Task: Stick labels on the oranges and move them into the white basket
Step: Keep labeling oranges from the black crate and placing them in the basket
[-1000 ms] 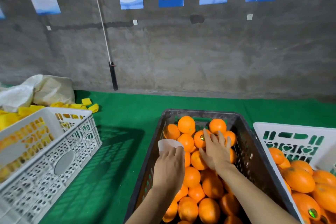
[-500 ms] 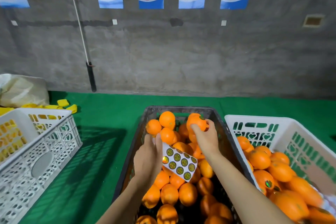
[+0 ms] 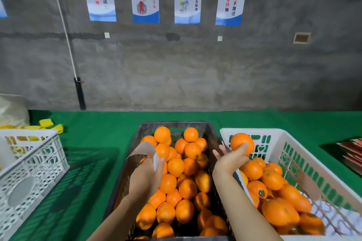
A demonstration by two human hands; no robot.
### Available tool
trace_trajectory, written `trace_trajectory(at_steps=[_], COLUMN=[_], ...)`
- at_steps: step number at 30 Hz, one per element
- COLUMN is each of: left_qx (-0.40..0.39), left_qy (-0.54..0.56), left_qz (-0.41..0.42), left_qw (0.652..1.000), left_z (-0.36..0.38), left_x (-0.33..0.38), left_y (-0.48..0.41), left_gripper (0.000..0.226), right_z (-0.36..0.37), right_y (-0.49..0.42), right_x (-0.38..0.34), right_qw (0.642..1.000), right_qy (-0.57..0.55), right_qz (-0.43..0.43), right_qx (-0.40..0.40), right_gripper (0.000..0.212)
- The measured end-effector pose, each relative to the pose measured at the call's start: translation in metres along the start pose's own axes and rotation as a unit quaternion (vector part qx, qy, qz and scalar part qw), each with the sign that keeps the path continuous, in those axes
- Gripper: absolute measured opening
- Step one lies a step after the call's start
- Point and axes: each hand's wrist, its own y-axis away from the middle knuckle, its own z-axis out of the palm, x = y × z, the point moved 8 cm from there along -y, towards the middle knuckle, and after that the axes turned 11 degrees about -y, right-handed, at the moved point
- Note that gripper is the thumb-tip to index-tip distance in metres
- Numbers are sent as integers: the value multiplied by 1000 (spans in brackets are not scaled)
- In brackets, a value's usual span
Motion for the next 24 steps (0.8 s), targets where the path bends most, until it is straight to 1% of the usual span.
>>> trace_trajectory(at_steps=[3, 7, 8, 9, 10, 11, 12, 13, 14, 16, 17, 19, 21, 23, 24], left_qx=[14, 25, 16, 3, -19, -44, -70, -102, -130, -174, -189, -206, -201, -192, -194], left_qy=[6, 5, 34, 90, 174, 267, 352, 418, 466, 520, 533, 549, 563, 574, 574], left_qz=[-11, -16, -17, -22, -41, -76, -124, -174, -211, -242, -250, -262, -270, -272, -262], left_qw=[1000, 1000, 999, 996, 984, 960, 925, 886, 849, 801, 786, 767, 755, 748, 751], left_z=[-1, -2, 0, 4, 8, 13, 18, 26, 33, 44, 47, 50, 50, 51, 50], left_x=[-2, -2, -2, -4, -7, -11, -15, -18, -20, -20, -20, -18, -18, -18, -17], left_y=[1, -1, -3, -5, -7, -10, -13, -13, -12, -13, -12, -10, -10, -11, -11], left_gripper=[49, 44, 45, 46, 44, 38, 27, 14, 5, 16, 23, 31, 35, 39, 44], right_z=[-1, 2, 4, 6, 9, 12, 17, 24, 31, 45, 49, 53, 53, 51, 50], right_y=[0, 3, 3, 2, 3, 4, 8, 15, 25, 52, 66, 90, 107, 119, 126], right_x=[0, -1, -1, 1, 3, 6, 10, 13, 17, 28, 34, 45, 52, 53, 55], right_qw=[1000, 999, 998, 994, 985, 970, 948, 916, 874, 767, 717, 634, 577, 533, 510], right_qy=[-27, 24, 51, 88, 140, 202, 265, 327, 386, 477, 499, 517, 520, 511, 506], right_qz=[3, -28, -38, -49, -60, -74, -94, -123, -160, -244, -277, -316, -355, -407, -427], right_qx=[8, -10, -27, -51, -80, -111, -149, -196, -249, -353, -400, -480, -521, -538, -550], right_gripper=[74, 68, 68, 68, 67, 64, 59, 52, 44, 33, 30, 28, 32, 34, 34])
